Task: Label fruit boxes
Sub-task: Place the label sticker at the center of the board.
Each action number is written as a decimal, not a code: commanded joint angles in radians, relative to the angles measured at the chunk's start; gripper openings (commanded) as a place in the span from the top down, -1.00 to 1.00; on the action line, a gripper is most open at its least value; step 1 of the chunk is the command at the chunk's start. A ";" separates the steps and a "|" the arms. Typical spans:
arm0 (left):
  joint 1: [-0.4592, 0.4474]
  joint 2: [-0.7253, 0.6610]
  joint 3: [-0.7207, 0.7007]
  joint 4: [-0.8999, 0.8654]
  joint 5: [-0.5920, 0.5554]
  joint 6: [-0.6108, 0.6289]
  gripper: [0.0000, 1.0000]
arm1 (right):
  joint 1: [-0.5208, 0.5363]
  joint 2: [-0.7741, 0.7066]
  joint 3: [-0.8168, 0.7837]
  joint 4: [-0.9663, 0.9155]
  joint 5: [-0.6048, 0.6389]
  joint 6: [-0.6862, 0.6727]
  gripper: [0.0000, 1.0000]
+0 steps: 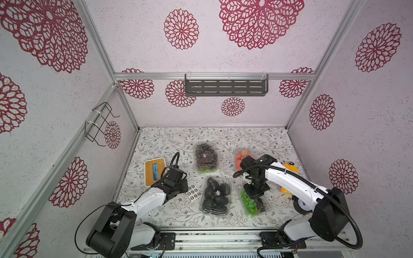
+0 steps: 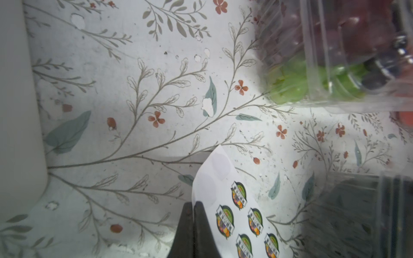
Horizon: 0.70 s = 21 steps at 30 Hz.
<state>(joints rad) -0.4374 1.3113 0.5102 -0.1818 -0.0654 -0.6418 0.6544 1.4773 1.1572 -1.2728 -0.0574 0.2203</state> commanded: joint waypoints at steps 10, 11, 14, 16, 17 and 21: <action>0.008 0.056 0.048 -0.024 -0.098 -0.017 0.68 | -0.002 0.116 0.028 -0.024 0.080 0.016 1.00; 0.007 0.058 0.049 -0.021 -0.095 -0.016 0.68 | -0.004 0.118 0.033 -0.033 0.101 0.022 1.00; 0.008 0.048 0.041 -0.016 -0.091 -0.017 0.67 | -0.017 0.115 0.037 -0.042 0.135 0.032 1.00; 0.008 0.039 0.036 -0.014 -0.088 -0.018 0.63 | -0.018 0.119 0.043 -0.035 0.125 0.031 1.00; 0.007 0.033 0.033 -0.012 -0.086 -0.018 0.62 | -0.017 0.122 0.046 -0.029 0.123 0.034 1.00; 0.008 0.015 0.021 -0.005 -0.078 -0.018 0.51 | -0.007 0.136 0.046 -0.011 0.095 0.036 1.00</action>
<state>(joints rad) -0.4374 1.3483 0.5404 -0.2001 -0.1410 -0.6491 0.6422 1.6100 1.1801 -1.2636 0.0307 0.2333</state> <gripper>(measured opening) 0.236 0.046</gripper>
